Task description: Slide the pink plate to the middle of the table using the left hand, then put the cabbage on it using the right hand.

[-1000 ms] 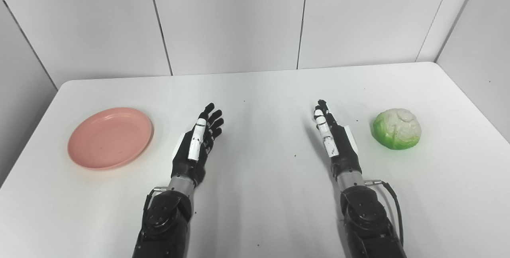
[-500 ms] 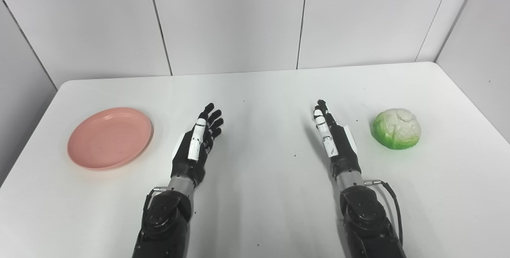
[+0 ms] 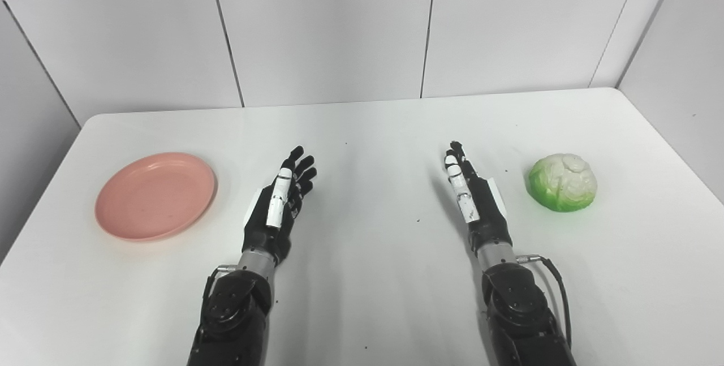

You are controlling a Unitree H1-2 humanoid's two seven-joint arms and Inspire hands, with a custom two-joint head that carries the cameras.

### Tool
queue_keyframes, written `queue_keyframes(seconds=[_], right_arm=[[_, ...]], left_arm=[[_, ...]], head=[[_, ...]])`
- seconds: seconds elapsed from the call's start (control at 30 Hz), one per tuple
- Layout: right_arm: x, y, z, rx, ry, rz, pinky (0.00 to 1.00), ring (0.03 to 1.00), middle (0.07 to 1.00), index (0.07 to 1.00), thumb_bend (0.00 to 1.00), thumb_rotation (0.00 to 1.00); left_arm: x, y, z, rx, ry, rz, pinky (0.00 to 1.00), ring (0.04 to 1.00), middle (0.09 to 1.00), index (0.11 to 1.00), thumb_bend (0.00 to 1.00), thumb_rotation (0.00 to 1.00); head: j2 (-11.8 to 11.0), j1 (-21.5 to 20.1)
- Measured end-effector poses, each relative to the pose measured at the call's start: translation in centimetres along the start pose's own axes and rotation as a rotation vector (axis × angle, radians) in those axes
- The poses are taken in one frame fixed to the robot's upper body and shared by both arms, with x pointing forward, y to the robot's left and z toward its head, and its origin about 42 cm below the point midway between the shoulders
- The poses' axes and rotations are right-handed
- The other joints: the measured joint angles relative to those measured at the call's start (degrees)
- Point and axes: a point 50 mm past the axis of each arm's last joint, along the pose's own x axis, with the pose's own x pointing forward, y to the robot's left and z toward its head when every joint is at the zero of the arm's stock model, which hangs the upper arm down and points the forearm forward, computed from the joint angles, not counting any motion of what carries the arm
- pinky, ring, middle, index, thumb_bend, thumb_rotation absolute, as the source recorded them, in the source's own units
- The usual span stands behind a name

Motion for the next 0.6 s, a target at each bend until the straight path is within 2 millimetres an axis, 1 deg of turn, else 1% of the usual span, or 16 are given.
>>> queue_keyframes(seconds=[0.6], right_arm=[[0.0,-0.01,0.0,-0.001,0.0,0.0,0.95,0.935,0.948,0.957,0.21,1.0]], left_arm=[[0.0,0.01,-0.01,0.0,0.0,0.0,0.97,0.934,0.938,0.942,0.46,1.0]], head=[[0.09,0.09]])
